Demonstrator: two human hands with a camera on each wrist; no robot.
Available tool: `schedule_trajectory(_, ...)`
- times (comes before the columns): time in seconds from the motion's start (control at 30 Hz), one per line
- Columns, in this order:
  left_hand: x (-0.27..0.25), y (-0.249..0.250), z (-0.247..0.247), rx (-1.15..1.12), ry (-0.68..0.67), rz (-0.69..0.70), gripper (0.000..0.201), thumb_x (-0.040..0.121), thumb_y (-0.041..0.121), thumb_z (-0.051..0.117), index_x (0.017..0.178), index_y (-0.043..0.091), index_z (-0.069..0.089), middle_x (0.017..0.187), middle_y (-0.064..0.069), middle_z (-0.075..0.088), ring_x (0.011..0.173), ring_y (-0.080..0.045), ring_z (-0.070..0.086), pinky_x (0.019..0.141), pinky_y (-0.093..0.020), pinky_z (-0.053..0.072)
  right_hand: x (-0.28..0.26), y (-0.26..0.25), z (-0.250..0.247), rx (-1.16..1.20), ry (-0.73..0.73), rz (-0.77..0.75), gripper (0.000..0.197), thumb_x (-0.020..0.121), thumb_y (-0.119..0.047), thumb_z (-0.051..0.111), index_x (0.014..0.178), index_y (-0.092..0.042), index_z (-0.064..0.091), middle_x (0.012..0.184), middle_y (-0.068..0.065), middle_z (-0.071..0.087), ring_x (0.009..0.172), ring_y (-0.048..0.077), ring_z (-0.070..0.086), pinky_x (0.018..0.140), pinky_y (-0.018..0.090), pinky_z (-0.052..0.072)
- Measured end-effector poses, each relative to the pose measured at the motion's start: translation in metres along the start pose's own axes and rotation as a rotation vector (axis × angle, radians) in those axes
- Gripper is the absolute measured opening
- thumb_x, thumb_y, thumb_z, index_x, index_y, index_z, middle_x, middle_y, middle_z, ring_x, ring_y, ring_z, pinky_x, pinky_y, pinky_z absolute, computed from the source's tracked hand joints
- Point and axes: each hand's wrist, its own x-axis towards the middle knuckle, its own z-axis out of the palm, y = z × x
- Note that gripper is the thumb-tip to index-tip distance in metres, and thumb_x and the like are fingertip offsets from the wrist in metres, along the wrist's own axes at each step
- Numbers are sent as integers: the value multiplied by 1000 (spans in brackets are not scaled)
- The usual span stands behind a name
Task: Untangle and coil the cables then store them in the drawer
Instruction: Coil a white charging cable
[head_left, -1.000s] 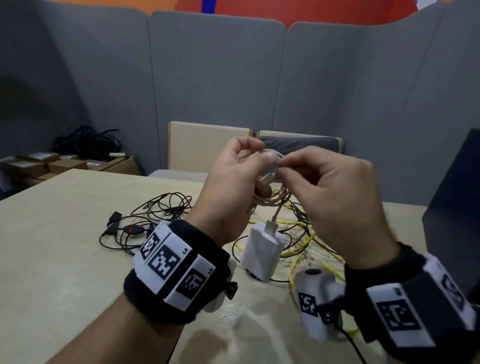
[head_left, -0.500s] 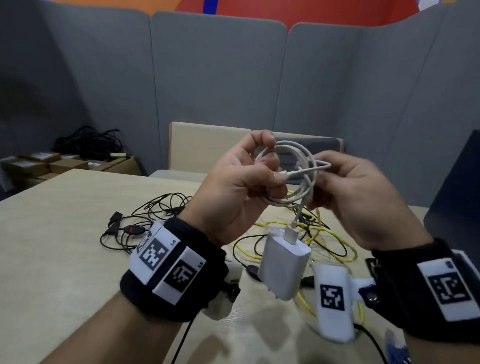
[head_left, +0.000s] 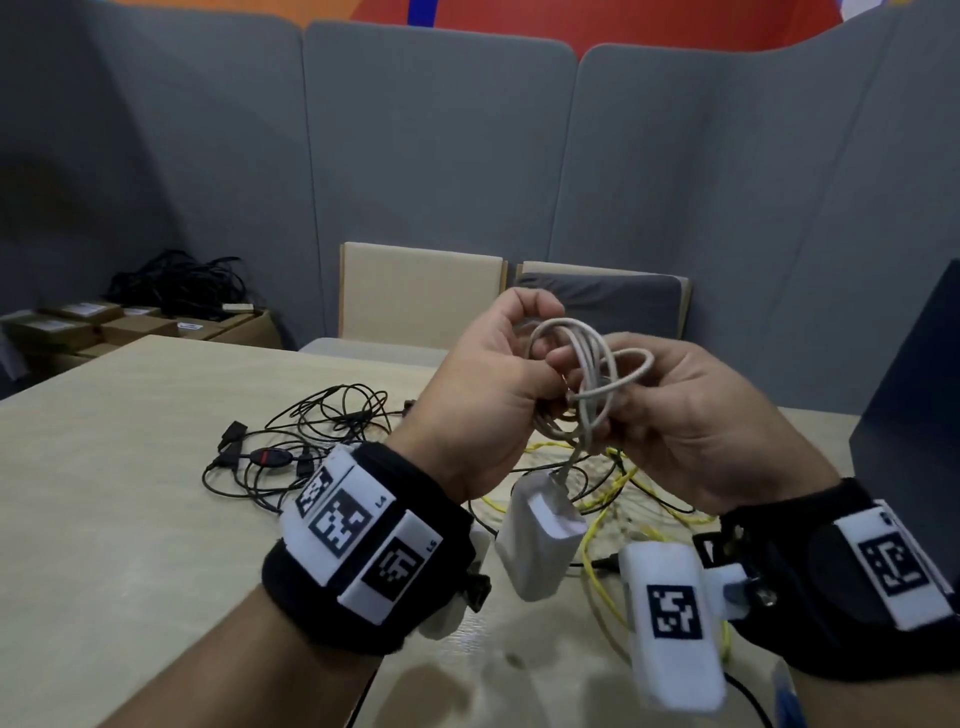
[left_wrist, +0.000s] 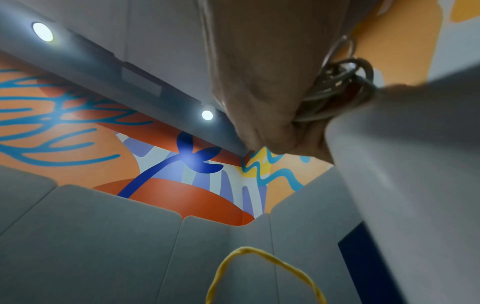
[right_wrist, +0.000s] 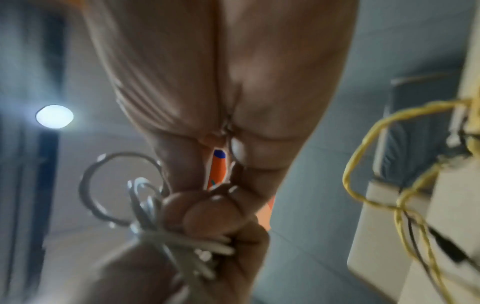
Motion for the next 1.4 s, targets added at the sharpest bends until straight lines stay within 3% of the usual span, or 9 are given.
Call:
schedule_trajectory(0.1, -1, -1, 4, 50, 68, -7, 44, 81, -29, 32, 92, 11, 45, 67, -6, 53, 57, -17, 51, 56, -35, 38, 2, 3, 3, -179, 29, -59, 15, 67, -17, 78, 82, -19, 77, 78, 7, 69, 68, 20, 63, 58, 25, 54)
schedule_trajectory(0.17, -1, 0, 6, 77, 92, -8, 38, 85, -24, 35, 95, 11, 45, 65, -3, 58, 54, -14, 56, 52, -30, 44, 3, 5, 4, -282, 74, -72, 8, 77, -14, 71, 85, -16, 72, 76, 4, 70, 68, 18, 67, 59, 26, 55)
schedule_trajectory(0.27, -2, -1, 7, 117, 139, 3, 38, 87, -23, 40, 102, 12, 43, 70, -3, 60, 53, -8, 59, 48, -21, 48, 4, 7, 5, -380, 96, -2, 21, 91, 1, 55, 96, -14, 69, 82, 5, 72, 74, 18, 70, 64, 27, 56)
schedule_trajectory(0.47, 1, -5, 4, 150, 243, 34, 50, 83, -18, 55, 111, 22, 42, 77, 1, 44, 72, -12, 51, 58, -25, 48, 4, 9, 6, -378, 77, 23, 15, 79, -20, 59, 88, -21, 71, 77, -3, 72, 76, 14, 71, 71, 34, 56)
schedule_trajectory(0.7, 2, -6, 4, 132, 250, 65, 62, 76, -22, 59, 109, 27, 42, 83, -1, 39, 65, -8, 44, 48, -19, 46, 4, 6, 4, -420, 87, 77, 27, 94, 1, 52, 87, -17, 71, 78, 3, 74, 78, 18, 72, 74, 28, 58)
schedule_trajectory(0.8, 1, -7, 5, 145, 252, 65, 63, 76, -21, 59, 114, 26, 41, 84, 0, 41, 68, -8, 46, 47, -18, 46, 3, 4, 5, -446, 87, 92, 25, 95, -1, 51, 88, -16, 70, 77, 2, 74, 79, 17, 72, 76, 30, 59)
schedule_trajectory(1.03, 2, -4, 4, 170, 272, 102, 68, 72, -30, 44, 110, 28, 42, 78, 1, 42, 64, -6, 45, 51, -22, 42, 3, 5, 4, -466, 40, 94, 28, 95, 0, 51, 88, -19, 71, 81, 1, 73, 76, 18, 69, 72, 28, 57)
schedule_trajectory(1.17, 2, -1, 4, 133, 238, 111, 67, 74, -32, 39, 112, 24, 41, 53, 13, 55, 48, 0, 52, 47, -20, 43, 2, 5, 4, -387, 7, 59, 26, 94, 7, 50, 96, -13, 67, 85, 3, 71, 76, 16, 67, 66, 23, 54)
schedule_trajectory(1.4, 1, 1, 2, 119, 252, 92, 58, 80, -28, 37, 108, 22, 44, 72, 0, 46, 56, -8, 48, 48, -23, 43, 3, 7, 2, -422, 15, -2, 11, 78, -22, 65, 84, -20, 75, 76, 0, 65, 69, 17, 60, 69, 31, 52)
